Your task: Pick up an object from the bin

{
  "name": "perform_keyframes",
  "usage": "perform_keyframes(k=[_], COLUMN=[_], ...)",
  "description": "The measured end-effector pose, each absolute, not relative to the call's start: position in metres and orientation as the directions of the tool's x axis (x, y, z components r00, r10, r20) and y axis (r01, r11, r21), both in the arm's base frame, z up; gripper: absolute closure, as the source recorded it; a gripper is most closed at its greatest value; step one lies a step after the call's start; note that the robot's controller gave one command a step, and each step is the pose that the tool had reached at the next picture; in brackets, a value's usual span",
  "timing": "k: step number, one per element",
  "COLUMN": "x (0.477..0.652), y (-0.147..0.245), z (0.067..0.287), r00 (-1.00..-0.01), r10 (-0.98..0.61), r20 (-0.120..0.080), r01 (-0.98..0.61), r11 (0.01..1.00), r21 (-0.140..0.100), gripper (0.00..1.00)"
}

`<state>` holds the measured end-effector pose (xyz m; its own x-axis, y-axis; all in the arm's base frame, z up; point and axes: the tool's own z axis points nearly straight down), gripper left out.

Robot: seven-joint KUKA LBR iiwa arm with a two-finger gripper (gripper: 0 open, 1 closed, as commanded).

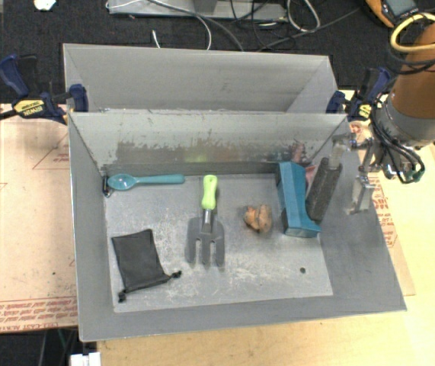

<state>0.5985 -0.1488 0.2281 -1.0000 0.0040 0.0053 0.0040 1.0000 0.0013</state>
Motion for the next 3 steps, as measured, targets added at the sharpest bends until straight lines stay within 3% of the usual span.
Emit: perform_keyframes(k=[1, 2, 3], x=[0.6, 0.617, 0.625], y=[-0.148, -0.121, -0.112], z=[0.233, 0.155, 0.139], r00=[-1.0, -0.924, -0.616], r10=[0.0, -0.383, -0.788], r20=[-0.003, -0.007, -0.003], r01=[0.0, -0.383, -0.788], r11=[1.0, 0.924, 0.616], r21=[0.0, -0.003, -0.001], gripper=[0.0, 0.0, 0.0])
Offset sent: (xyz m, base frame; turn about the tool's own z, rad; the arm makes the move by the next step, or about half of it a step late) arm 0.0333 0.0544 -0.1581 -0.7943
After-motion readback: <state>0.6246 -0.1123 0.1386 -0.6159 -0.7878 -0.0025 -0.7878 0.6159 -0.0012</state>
